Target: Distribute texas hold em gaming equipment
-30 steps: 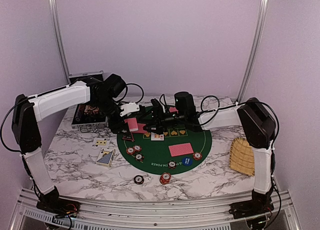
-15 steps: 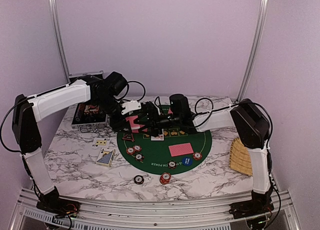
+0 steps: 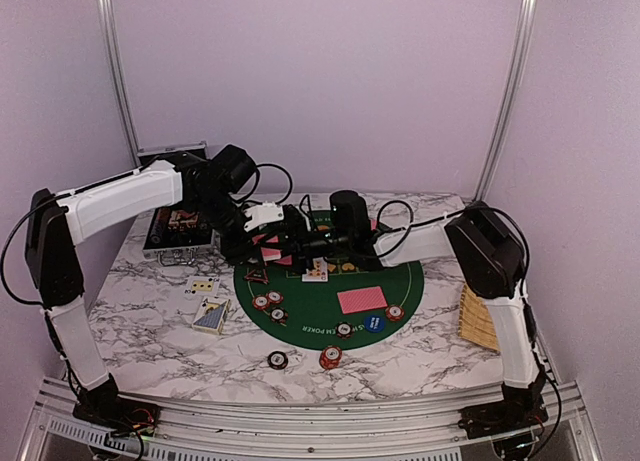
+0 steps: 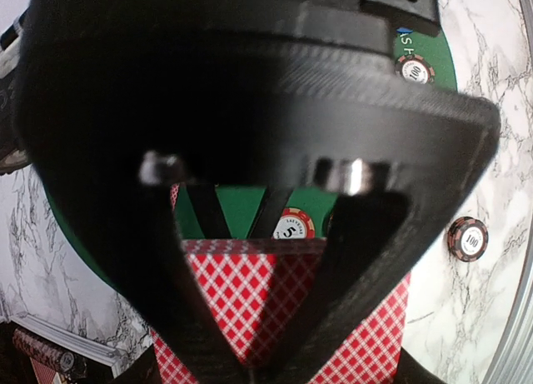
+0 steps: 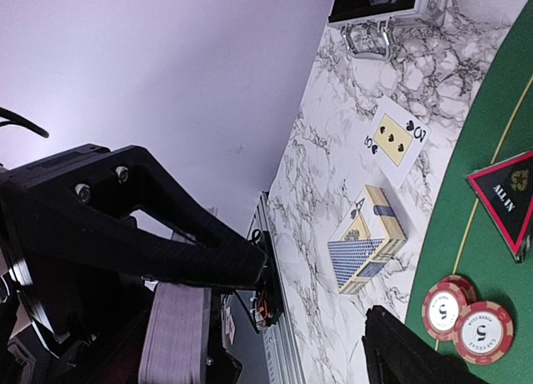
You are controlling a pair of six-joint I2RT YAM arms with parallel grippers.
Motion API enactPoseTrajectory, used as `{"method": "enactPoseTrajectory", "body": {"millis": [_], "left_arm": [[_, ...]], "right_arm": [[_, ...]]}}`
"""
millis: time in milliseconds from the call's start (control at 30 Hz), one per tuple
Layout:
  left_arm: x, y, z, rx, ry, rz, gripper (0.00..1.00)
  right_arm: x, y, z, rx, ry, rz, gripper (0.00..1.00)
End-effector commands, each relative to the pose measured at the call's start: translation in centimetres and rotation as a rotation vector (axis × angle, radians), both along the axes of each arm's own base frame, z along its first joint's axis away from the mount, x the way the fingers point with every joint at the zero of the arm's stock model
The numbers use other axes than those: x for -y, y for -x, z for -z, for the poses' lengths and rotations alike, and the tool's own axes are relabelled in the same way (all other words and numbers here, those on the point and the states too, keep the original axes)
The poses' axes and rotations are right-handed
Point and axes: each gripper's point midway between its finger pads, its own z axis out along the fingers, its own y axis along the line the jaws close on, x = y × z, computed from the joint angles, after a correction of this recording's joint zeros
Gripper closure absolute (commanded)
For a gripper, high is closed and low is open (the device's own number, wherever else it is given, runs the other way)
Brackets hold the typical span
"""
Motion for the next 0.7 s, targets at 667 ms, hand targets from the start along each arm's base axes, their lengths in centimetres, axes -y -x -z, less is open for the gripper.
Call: {"method": "enactPoseTrajectory", "body": {"millis": [667], "left_arm": [[-0.5, 0.1, 0.8, -0.006, -0.034, 0.011, 1.00]], "right_arm": [[0.3, -1.9, 2.1, 0.011, 0.113, 0.024, 0.26]]}}
